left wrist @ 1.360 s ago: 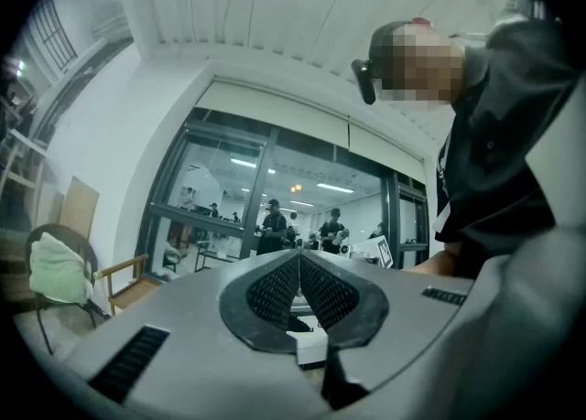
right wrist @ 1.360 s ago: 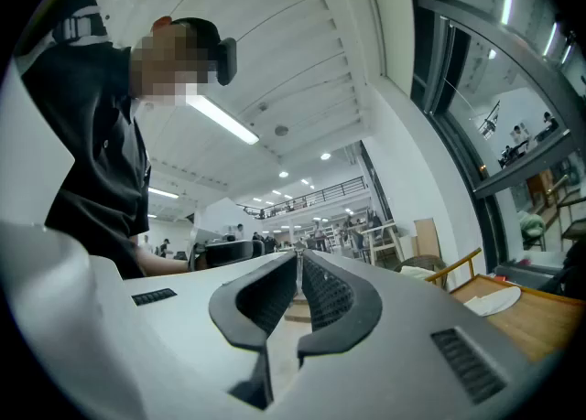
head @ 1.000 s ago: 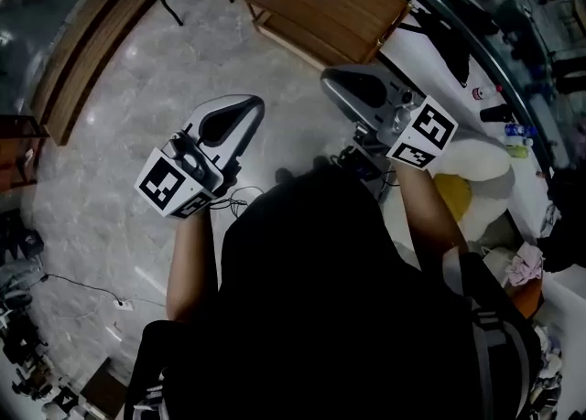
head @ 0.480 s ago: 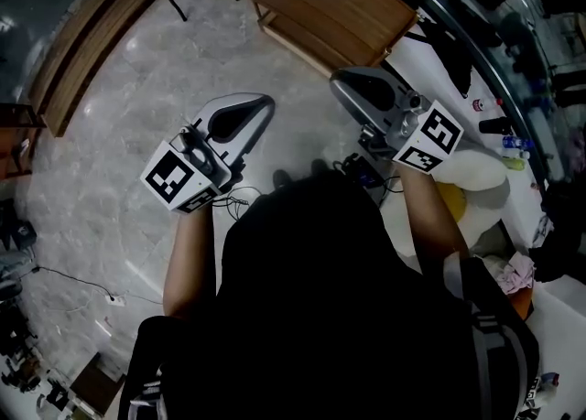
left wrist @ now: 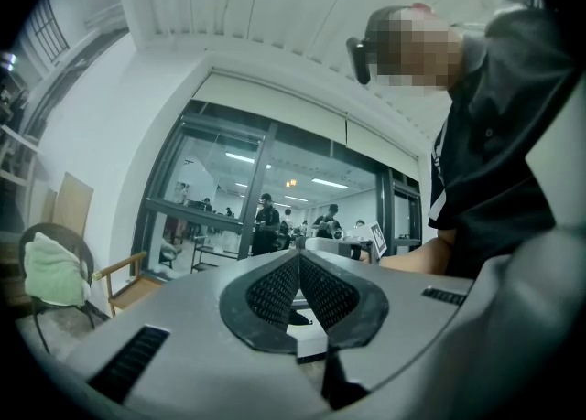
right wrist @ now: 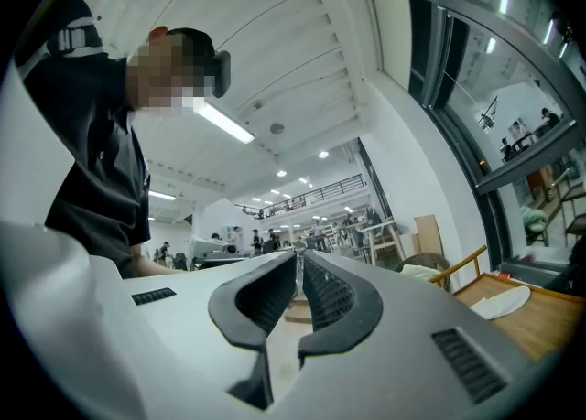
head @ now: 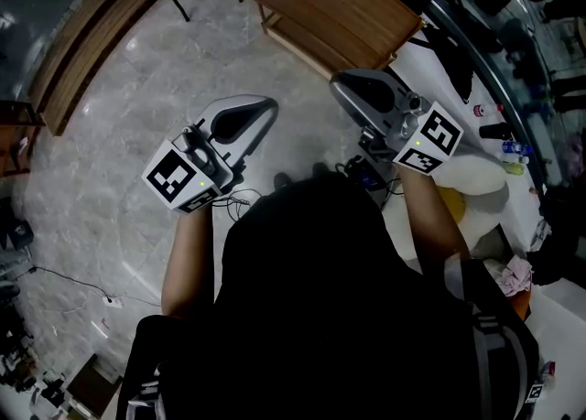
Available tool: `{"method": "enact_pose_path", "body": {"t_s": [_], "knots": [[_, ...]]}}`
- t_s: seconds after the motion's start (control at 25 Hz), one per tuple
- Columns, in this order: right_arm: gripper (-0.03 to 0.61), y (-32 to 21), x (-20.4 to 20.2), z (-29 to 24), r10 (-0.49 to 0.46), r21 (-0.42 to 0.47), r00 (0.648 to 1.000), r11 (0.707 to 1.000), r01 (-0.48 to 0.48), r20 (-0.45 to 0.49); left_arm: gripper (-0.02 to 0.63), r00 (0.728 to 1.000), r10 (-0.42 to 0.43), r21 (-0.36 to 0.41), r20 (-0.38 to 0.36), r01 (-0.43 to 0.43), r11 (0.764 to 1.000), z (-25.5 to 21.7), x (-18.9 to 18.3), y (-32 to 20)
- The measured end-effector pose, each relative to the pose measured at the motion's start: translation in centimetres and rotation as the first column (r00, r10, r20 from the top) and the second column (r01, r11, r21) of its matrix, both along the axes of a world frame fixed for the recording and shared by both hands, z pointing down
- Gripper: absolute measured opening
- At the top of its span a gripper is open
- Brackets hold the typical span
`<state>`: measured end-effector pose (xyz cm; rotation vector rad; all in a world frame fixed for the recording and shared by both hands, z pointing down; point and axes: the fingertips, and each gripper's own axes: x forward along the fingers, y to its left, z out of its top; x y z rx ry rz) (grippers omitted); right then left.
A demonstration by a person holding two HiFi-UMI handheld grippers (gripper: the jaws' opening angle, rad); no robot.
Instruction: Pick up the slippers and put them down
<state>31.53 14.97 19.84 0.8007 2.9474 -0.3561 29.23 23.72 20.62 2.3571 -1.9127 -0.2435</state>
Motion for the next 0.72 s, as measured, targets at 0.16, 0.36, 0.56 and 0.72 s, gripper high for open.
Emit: {"method": "enact_pose_path", "body": {"t_s": [0.16, 0.36, 0.56, 0.72], "knots": [[0.035, 0.9, -0.8, 0.1, -0.004, 0.01, 1.0, 1.0, 0.004, -0.008, 0.012, 1.0, 0.005, 0.027, -0.01, -0.004, 1.0, -0.3, -0.7, 0.7], [0.035, 1.8, -1.7, -0.1, 0.015, 0.005, 1.0, 1.0, -0.015, -0.003, 0.012, 1.0, 0.008, 0.04, -0.027, -0.007, 0.999, 0.1, -1.8, 2.2], [0.035, 2.3, -1.8, -0.1, 0.065, 0.014, 0.998, 0.998, -0.065, -0.009, 0.012, 1.0, -0.005, 0.013, -0.027, 0.005, 1.0, 1.3, -3.1, 3.8], [0.035, 2.3, -1.2, 0.8, 0.091, 0.019, 0.995, 0.996, -0.09, -0.041, 0.012, 0.998, 0.002, 0.012, -0.055, -0.001, 1.0, 2.1, -3.7, 4.1]]}}
